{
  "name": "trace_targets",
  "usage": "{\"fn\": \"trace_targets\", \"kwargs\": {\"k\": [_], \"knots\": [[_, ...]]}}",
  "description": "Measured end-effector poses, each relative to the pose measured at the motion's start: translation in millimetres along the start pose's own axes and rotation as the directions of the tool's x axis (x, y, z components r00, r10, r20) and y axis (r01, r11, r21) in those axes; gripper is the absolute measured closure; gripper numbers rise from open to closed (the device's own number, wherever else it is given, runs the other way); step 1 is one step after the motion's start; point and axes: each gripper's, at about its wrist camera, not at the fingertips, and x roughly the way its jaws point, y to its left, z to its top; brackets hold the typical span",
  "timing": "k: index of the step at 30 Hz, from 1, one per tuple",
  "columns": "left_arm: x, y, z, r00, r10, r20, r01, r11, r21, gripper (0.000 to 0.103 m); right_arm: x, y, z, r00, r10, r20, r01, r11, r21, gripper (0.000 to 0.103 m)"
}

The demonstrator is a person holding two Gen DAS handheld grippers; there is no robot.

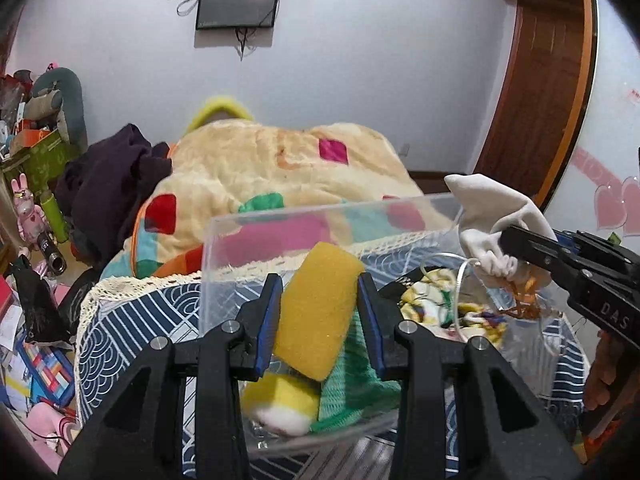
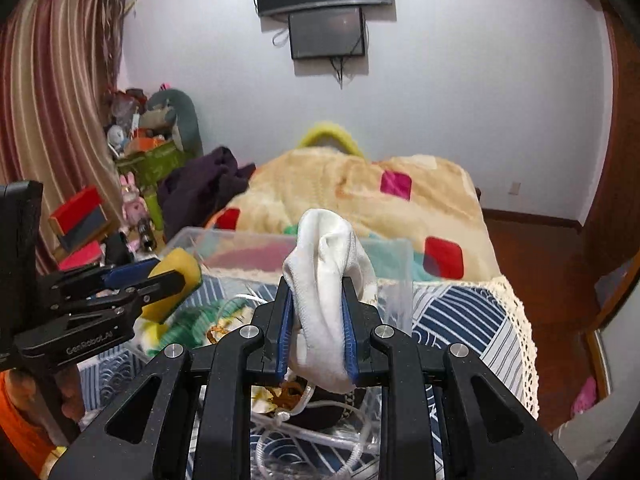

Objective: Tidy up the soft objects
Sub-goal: 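Drop the sponge into the box with left gripper while right gripper releases the cloth bag inside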

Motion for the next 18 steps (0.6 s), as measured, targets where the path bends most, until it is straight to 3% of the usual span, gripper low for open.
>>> {"fn": "trace_targets", "kwargs": {"k": [7, 15, 18], "knots": [[15.8, 4.9, -4.8, 0.999, 0.012, -0.035, -0.013, 1.0, -0.017, 0.065, 12.1, -2.1, -8.0, 0.998, 0.005, -0.063, -0.004, 1.0, 0.012, 0.083], [4.7, 1.2, -6.5, 0.999, 0.022, -0.029, -0.022, 1.0, 0.013, 0.043, 10.5, -1.2, -11.5, 0.996, -0.005, -0.092, 0.004, 1.0, -0.007, 0.08], [-7.5, -3.2, -7.0, 1.0, 0.019, -0.01, -0.019, 0.999, 0.03, 0.04, 4.6, -1.1, -9.7, 0.996, 0.0, -0.091, 0.0, 1.0, -0.005, 0.077]]}}
